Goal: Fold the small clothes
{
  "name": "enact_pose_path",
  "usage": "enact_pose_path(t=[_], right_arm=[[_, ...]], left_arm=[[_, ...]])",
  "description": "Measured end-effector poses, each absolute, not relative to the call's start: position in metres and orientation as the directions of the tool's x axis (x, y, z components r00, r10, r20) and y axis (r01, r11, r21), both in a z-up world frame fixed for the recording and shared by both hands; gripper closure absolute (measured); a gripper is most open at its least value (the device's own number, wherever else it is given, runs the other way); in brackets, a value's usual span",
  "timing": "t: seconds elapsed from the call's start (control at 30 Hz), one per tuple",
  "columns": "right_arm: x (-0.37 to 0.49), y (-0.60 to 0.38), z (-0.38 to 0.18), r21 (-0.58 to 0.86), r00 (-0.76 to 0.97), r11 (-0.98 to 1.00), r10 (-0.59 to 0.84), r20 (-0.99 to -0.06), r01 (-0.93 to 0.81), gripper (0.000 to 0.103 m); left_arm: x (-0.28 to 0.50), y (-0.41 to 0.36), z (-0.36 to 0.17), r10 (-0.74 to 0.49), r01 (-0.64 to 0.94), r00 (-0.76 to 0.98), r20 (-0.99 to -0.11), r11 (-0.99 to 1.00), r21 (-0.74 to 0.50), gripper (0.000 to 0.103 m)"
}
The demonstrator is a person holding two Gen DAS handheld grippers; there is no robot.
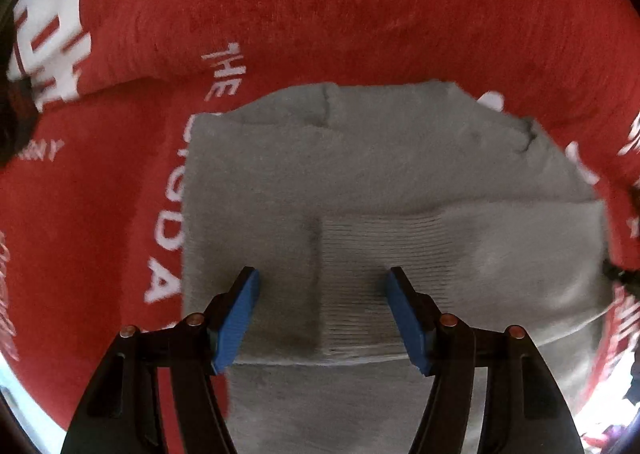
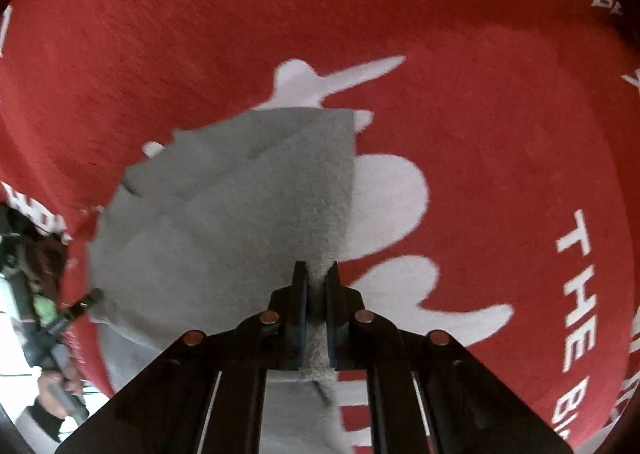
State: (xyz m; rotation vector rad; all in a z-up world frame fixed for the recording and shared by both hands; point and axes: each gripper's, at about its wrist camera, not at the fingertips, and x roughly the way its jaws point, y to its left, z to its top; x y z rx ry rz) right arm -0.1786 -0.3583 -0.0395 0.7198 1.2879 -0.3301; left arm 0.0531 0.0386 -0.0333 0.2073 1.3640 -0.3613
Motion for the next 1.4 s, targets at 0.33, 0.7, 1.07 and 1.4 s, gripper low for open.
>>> enact_pose_path(t=[0.33,0.7,1.07,1.4], right_arm=[[-0.198,-0.353,-0.021,0.211,0.240,0.740,0.069,-0.968,0.638,0.083],[-0.217,-0.313,-0.001,0.315,0.282,0.711,0.169,-0.944,0.628,0.082],[-0.192,-0.301,-0.020,0.284,0.236,0.758,0.175,-0.956,0.588,0.078],[-0.207,-0.302,-0.024,0.262,0.180,0.744,0.191,-0.965,0.615,0.080]], left_arm=[[0.045,0.060,-0.025,-0.093,0.383,0.160,-0.983,0.924,-0.025,0.036],[0.005,0.057,-0.003,-0.097,0.369,0.074,-0.993,0.927,-0.063,0.036],[-0.004,0.050,-0.016,-0.066,0.340,0.061,-0.996,0.939,-0.042,0.036],[-0.012,0.027,-0.015,-0.065,0.341,0.051,-0.997,0.939,-0.044,0.036]])
